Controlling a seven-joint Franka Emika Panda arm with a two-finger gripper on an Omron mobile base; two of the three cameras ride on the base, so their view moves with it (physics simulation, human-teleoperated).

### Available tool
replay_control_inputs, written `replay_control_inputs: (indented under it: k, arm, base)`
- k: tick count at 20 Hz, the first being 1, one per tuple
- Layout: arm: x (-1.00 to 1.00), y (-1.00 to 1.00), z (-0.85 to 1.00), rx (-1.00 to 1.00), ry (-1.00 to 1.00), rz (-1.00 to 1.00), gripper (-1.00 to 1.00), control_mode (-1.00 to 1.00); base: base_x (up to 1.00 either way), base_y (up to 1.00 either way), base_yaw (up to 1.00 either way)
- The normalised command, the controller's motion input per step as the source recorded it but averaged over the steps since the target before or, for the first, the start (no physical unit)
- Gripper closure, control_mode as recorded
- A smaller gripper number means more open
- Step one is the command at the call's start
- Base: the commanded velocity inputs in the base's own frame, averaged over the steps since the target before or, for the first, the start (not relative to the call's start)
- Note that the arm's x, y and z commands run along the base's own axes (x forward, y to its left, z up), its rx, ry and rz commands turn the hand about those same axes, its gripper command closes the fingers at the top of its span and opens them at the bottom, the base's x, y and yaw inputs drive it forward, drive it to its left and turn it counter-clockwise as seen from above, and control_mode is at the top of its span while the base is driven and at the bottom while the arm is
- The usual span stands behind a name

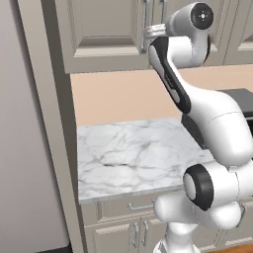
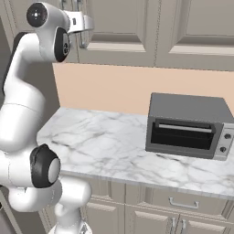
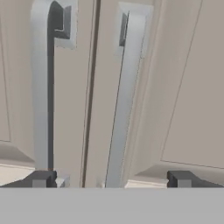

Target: Move the bowls from the cabinet to the plates on the dining table.

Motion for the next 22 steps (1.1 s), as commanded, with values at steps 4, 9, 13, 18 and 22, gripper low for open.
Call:
replay_control_inputs:
  k: [4,9,13,18,22]
  arm:
    - [0.51,0.00,0.00,-0.05,0.00,0.00,-1.00,-1.00]
    - [0.56,-0.02,0.00,-0.04,0.00,0.00,-1.00,-1.00]
    - [0.55,-0.05,0.00,-0.04,0.00,0.00,-1.00,-1.00]
    - [0.47,-0.02,0.00,-0.02,0.00,0.00,-1.00,-1.00]
    - [0.40,0.00,0.00,0.00,0.00,0.00,1.00,-1.00]
  base:
    - [0.00,0.00,0.00]
    - [0.00,0.00,0.00]
    - [0.00,0.00,0.00]
    - [0.00,0.00,0.00]
    - [0.00,0.00,0.00]
